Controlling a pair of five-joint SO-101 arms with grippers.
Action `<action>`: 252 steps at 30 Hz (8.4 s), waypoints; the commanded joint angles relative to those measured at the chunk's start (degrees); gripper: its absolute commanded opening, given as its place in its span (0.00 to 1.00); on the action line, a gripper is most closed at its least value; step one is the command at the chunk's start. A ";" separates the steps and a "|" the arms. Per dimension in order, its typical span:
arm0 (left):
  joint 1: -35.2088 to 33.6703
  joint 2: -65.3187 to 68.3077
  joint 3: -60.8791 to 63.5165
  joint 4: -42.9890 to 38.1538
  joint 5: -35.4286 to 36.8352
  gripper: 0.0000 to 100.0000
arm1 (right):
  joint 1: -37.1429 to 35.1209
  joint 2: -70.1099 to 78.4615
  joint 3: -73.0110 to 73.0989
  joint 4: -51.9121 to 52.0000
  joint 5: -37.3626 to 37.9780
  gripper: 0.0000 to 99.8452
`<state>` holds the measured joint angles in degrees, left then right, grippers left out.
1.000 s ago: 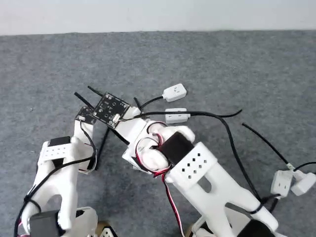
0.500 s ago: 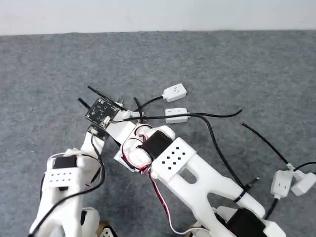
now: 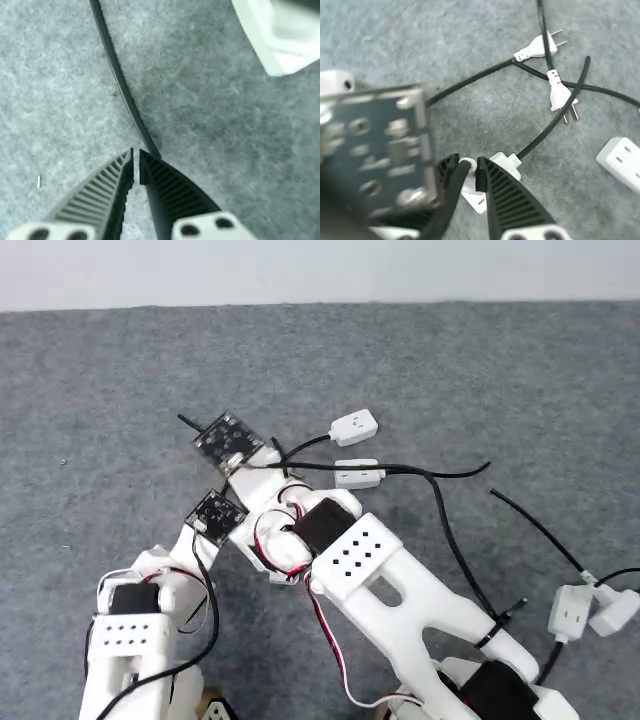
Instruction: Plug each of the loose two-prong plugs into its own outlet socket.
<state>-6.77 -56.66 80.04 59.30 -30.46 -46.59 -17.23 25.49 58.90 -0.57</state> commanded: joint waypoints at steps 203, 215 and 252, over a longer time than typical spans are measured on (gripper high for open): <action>-6.51 -9.32 2.68 -3.69 15.21 0.02 | 88.48 -7.60 26.29 -10.86 33.58 0.30; -0.79 -9.14 -3.56 2.20 25.05 0.23 | 74.15 -26.51 14.95 15.43 35.78 0.20; -10.81 15.82 -8.48 -11.34 24.70 0.23 | 32.92 48.75 -46.33 13.93 69.89 0.27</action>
<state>-17.41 -40.92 73.80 49.10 -5.85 -12.75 29.01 -11.60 70.24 67.21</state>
